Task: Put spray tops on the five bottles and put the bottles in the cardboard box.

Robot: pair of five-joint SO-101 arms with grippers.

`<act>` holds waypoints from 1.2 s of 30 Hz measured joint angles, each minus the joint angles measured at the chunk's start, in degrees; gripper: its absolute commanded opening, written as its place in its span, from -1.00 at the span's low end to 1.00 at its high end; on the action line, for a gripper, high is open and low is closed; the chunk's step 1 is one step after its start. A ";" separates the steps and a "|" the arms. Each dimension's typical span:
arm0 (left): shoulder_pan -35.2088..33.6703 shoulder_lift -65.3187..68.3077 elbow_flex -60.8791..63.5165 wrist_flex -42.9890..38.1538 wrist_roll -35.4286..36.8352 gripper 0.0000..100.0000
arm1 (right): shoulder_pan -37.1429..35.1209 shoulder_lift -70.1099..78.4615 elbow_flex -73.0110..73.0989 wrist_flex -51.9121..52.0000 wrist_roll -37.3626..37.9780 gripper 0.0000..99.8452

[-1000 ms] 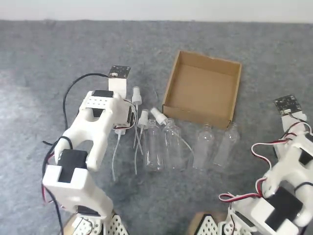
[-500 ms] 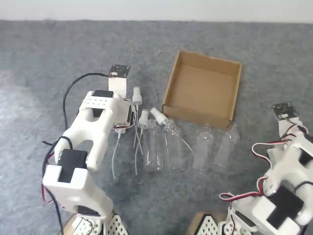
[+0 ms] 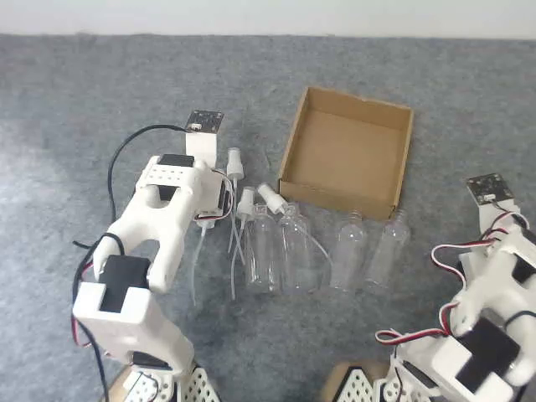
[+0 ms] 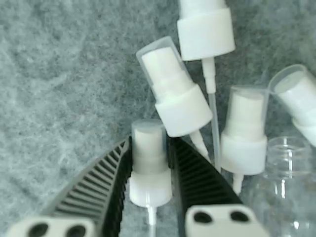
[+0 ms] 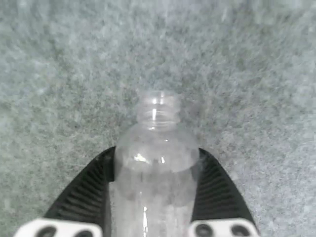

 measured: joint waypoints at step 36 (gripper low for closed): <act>-6.86 -54.33 -12.92 15.47 4.66 -0.98 | -62.33 -47.82 5.98 -0.09 -26.46 -0.99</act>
